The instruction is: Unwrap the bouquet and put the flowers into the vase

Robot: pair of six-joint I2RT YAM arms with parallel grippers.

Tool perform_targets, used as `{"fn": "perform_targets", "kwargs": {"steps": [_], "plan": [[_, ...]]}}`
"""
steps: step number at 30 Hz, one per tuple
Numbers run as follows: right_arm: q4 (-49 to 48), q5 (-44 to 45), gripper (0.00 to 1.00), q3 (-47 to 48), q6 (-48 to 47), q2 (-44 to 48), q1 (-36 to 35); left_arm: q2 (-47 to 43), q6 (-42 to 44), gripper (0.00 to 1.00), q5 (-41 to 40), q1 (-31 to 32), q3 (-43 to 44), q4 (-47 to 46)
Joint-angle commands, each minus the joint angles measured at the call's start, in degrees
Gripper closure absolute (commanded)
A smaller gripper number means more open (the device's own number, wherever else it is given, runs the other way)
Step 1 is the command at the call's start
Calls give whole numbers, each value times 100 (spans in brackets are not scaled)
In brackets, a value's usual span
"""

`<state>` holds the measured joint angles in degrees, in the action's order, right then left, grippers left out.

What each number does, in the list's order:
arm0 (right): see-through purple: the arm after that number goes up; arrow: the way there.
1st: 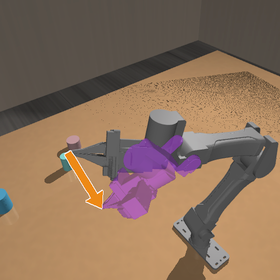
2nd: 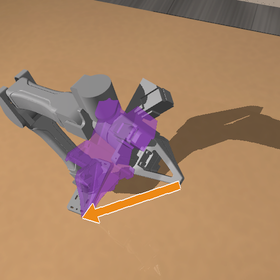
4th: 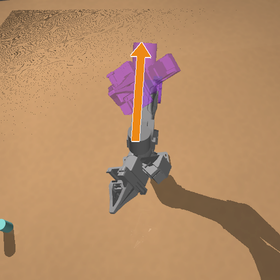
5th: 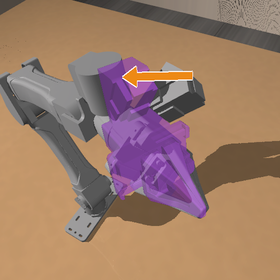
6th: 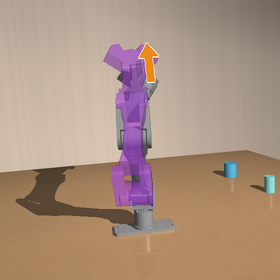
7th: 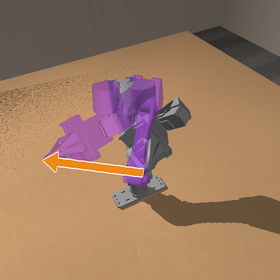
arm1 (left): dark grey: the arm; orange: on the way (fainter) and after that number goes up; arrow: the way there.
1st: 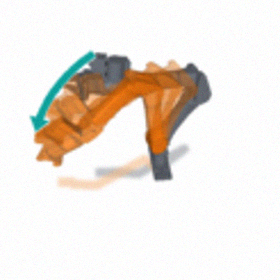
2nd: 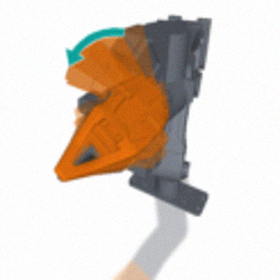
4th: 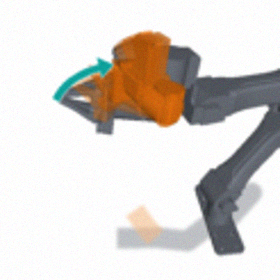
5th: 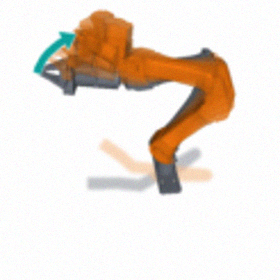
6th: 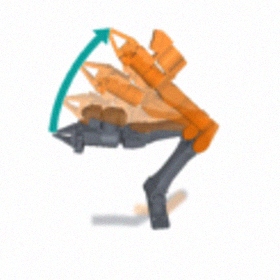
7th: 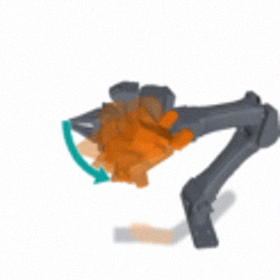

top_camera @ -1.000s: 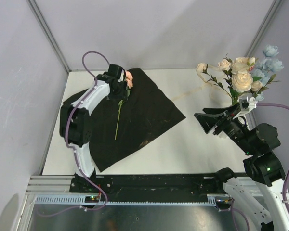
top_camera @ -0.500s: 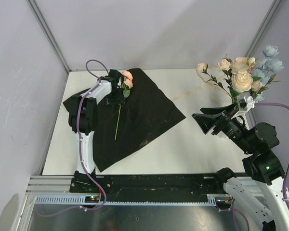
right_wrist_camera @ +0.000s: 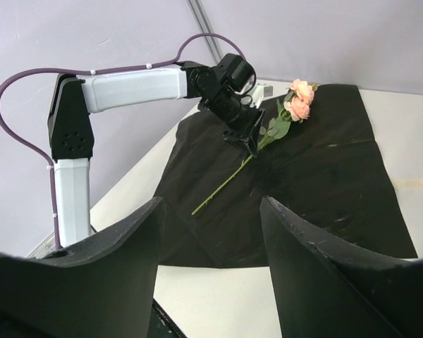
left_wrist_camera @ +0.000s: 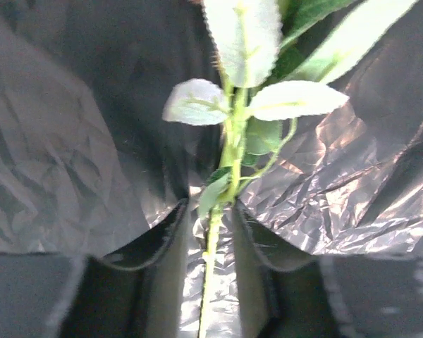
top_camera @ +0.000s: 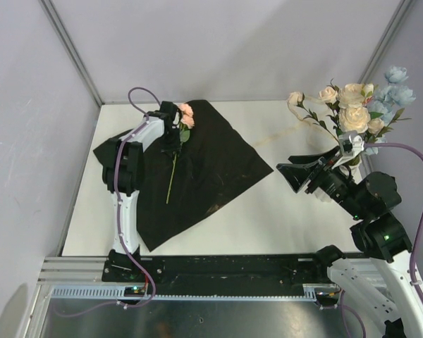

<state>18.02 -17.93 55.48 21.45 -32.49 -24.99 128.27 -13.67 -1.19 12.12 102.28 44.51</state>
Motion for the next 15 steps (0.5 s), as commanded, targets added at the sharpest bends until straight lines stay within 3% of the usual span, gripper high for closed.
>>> {"fn": "perform_targets", "kwargs": {"steps": [1,9,15], "plan": [[-266,-3,38,17,39,-64,-52,90,101,72,335,10,192,-9],[-256,62,39,-36,29,-168,-128,-104,95,96,456,13,222,-8],[-271,138,39,-75,98,-283,-219,-448,84,100,519,12,283,-12]]}}
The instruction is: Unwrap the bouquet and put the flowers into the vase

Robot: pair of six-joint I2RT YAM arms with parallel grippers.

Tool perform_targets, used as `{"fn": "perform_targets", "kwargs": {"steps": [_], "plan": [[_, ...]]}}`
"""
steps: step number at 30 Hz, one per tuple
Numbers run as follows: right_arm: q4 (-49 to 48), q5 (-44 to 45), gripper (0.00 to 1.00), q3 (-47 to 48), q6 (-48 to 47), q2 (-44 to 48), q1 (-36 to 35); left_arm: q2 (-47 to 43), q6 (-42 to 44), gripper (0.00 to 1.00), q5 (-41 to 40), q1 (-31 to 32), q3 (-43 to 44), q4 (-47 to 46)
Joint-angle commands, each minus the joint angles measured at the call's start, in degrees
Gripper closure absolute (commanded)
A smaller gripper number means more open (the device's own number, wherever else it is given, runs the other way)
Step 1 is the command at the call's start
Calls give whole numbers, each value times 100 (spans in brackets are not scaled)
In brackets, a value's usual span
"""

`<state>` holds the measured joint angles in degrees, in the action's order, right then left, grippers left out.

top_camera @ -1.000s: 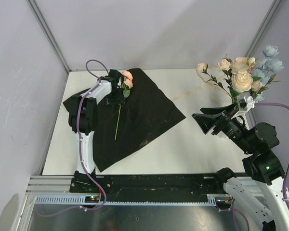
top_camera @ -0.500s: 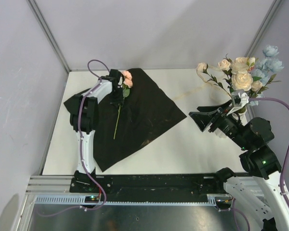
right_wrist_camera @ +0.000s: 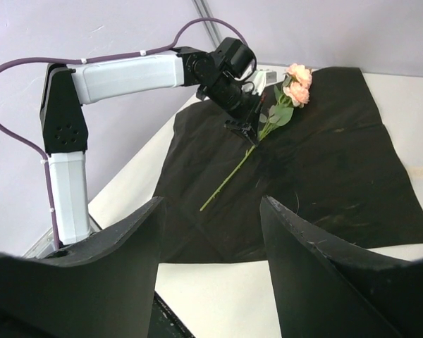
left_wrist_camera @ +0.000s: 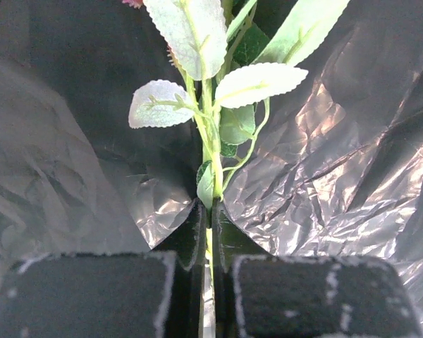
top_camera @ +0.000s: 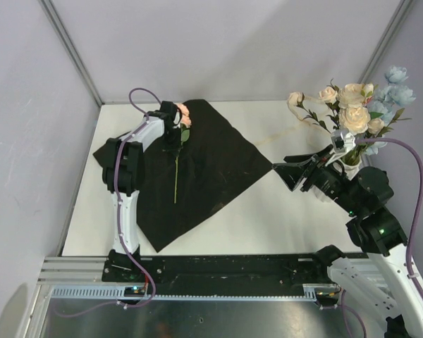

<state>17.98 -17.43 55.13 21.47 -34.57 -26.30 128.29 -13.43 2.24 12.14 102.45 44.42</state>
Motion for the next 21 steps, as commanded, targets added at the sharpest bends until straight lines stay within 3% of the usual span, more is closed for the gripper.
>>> {"fn": "perform_targets", "kwargs": {"steps": [1,8,13,21], "plan": [[-289,155,39,-48,112,-94,-126,-540,42,100,191,9,270,1],[-424,548,40,-63,163,-289,-494,-1321,-123,100,301,12,179,-3],[-640,358,39,-76,215,-543,-661,-1937,-369,100,586,15,17,-1],[-1105,259,38,-75,700,-935,-722,-3286,-489,100,939,29,-749,4]]}}
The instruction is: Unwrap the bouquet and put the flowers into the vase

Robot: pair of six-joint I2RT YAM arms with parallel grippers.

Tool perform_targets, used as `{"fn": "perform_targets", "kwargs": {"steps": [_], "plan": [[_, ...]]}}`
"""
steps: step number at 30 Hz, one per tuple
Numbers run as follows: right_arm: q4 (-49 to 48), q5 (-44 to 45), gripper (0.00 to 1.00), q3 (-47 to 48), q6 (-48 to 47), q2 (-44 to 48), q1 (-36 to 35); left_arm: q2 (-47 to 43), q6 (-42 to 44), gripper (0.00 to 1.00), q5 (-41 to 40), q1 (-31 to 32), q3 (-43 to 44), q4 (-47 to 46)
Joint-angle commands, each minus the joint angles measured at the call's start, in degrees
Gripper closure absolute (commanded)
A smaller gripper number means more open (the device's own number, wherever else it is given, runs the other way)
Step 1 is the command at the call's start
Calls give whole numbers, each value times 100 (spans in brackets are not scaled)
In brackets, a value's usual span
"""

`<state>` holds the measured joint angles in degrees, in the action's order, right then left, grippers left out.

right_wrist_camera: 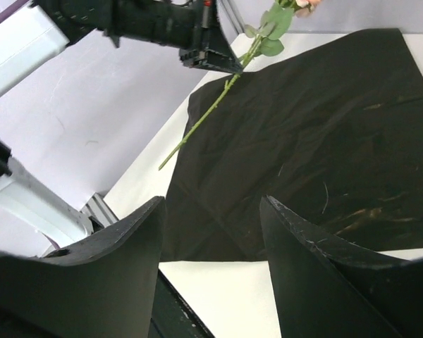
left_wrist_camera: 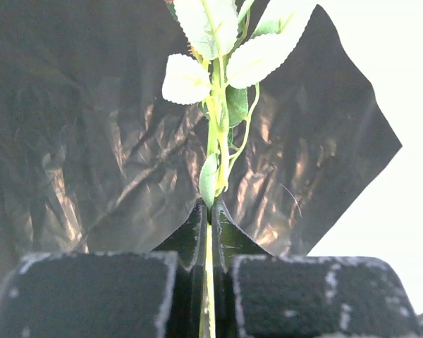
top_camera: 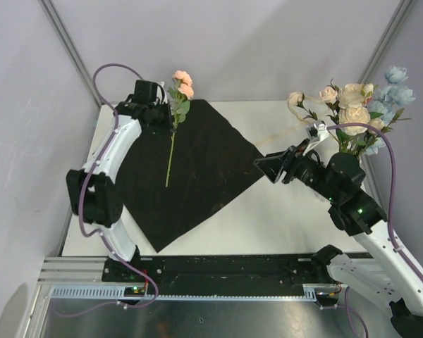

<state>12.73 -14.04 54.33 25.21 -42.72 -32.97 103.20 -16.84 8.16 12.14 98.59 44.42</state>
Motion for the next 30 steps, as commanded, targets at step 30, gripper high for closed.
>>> {"fn": "perform_targets", "kwargs": {"steps": [30], "plan": [[-3701,-43,36,82,2177,-2966,-868,-4435,-42,100,2942,915,-3884,-2028]]}}
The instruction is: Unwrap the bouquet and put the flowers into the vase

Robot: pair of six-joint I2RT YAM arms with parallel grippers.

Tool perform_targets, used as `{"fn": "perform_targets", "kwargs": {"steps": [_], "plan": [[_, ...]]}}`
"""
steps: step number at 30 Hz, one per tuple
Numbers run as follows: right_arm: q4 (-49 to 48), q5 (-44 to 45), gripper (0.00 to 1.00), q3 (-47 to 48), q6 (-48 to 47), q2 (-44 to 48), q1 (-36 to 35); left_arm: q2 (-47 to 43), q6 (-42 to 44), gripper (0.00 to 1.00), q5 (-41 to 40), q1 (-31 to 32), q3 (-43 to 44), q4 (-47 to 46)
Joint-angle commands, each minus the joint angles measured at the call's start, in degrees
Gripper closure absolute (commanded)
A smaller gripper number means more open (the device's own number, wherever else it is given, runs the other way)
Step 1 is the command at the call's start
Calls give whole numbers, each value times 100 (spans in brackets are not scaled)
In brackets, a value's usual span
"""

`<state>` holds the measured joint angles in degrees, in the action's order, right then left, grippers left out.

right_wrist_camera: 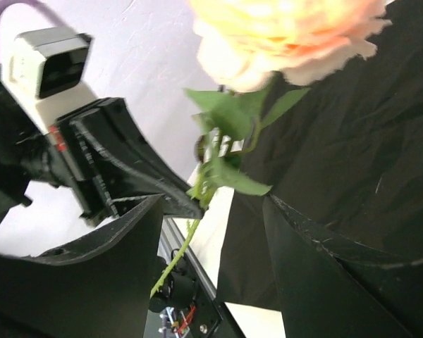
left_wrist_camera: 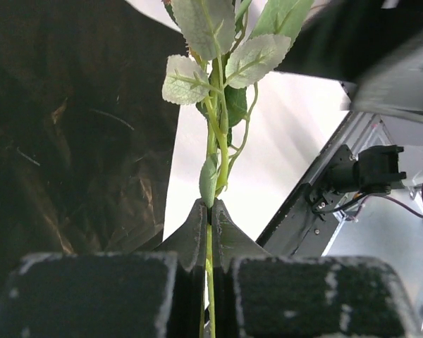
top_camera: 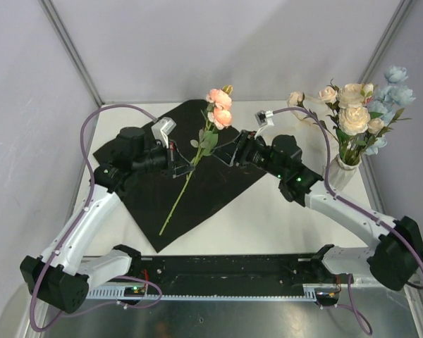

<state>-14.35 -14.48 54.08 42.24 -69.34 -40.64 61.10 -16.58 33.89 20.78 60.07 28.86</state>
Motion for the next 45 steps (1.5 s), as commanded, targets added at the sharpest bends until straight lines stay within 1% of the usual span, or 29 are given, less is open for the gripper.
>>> {"fn": "perform_targets", "kwargs": {"steps": [1,7,13,15,18,20,21,23,25,27,29,31,33,34,35,36,38,40,42,45], "plan": [[-1053,39,36,139,498,-385,-154,-259,-93,100,371,59,-54,-501],[-1387,231,38,275,640,-804,-372,-349,-166,100,428,90,-103,-615],[-1775,229,45,282,845,-1095,-507,-396,-187,100,425,98,-127,-644],[-1888,190,50,285,919,-1179,-537,-425,-185,100,414,101,-132,-658],[-2025,146,62,282,958,-1249,-584,-444,-186,100,416,105,-141,-674],[-2078,160,75,279,890,-1242,-624,-448,-192,100,414,103,-144,-672],[-2092,171,83,283,816,-1232,-644,-449,-194,100,407,103,-145,-676],[-2103,215,95,284,651,-1174,-681,-450,-196,96,403,102,-145,-675],[-2082,252,99,286,453,-1096,-697,-456,-196,88,400,102,-145,-668],[-1984,347,100,284,217,-982,-705,-482,-197,77,380,102,-158,-675],[-1808,459,100,282,-57,-815,-703,-511,-197,62,306,102,-173,-674],[-1591,566,100,281,-411,-604,-694,-542,-197,44,200,104,-191,-672],[-1277,687,100,281,-898,-347,-676,-565,-197,30,90,103,-207,-669],[-1055,791,100,284,-1190,-174,-666,-565,-205,17,29,102,-211,-670],[-869,882,100,285,-1424,-17,-647,-560,-210,9,-27,102,-218,-666],[-614,998,100,282,-1778,185,-634,-549,-221,5,-91,102,-221,-669],[-134,1208,100,286,-2476,604,-630,-530,-236,1,-218,104,-228,-660],[388,1520,100,284,-3286,1091,-629,-520,-228,1,-348,105,-229,-625],[883,2015,100,284,-4044,1573,-618,-527,-220,1,-438,105,-225,-587],[1424,2763,100,281,-4972,2345,-608,-531,-215,0,-484,105,-217,-565]]}}
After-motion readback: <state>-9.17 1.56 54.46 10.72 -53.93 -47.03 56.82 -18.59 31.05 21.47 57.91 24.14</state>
